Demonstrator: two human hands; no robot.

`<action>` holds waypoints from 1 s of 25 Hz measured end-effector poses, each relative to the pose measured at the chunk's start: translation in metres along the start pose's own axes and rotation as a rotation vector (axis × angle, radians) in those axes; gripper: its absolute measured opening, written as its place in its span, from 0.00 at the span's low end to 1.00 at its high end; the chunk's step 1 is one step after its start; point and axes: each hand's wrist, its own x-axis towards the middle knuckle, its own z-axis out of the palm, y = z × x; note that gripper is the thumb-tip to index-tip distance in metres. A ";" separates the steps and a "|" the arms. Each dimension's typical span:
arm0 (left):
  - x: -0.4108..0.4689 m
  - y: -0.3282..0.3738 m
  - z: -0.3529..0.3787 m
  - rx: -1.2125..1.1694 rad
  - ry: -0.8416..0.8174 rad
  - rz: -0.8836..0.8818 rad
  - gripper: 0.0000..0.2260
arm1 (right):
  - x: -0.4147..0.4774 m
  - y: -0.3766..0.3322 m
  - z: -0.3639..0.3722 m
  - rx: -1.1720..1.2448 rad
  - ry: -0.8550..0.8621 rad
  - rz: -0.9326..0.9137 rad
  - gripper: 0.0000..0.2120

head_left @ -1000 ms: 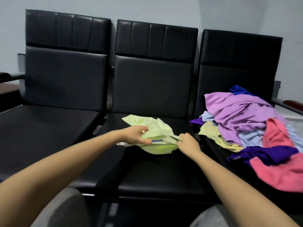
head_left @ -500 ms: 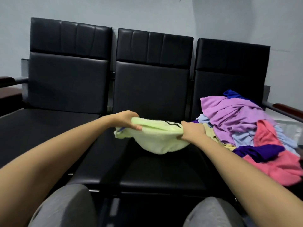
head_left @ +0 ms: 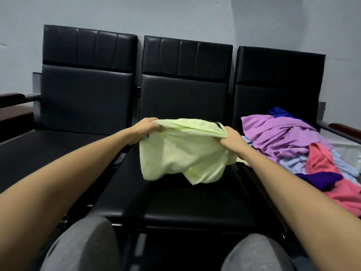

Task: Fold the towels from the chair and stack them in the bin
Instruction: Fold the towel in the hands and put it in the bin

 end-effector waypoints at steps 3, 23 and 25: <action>-0.002 -0.006 -0.007 0.612 -0.366 -0.100 0.15 | 0.000 0.013 -0.003 -0.484 -0.267 -0.078 0.21; 0.093 -0.056 0.037 0.816 -0.290 -0.404 0.06 | 0.094 0.061 0.066 -0.614 -0.380 0.069 0.08; 0.128 -0.027 0.019 0.575 0.090 -0.299 0.09 | 0.122 0.031 0.044 -0.525 -0.110 0.096 0.13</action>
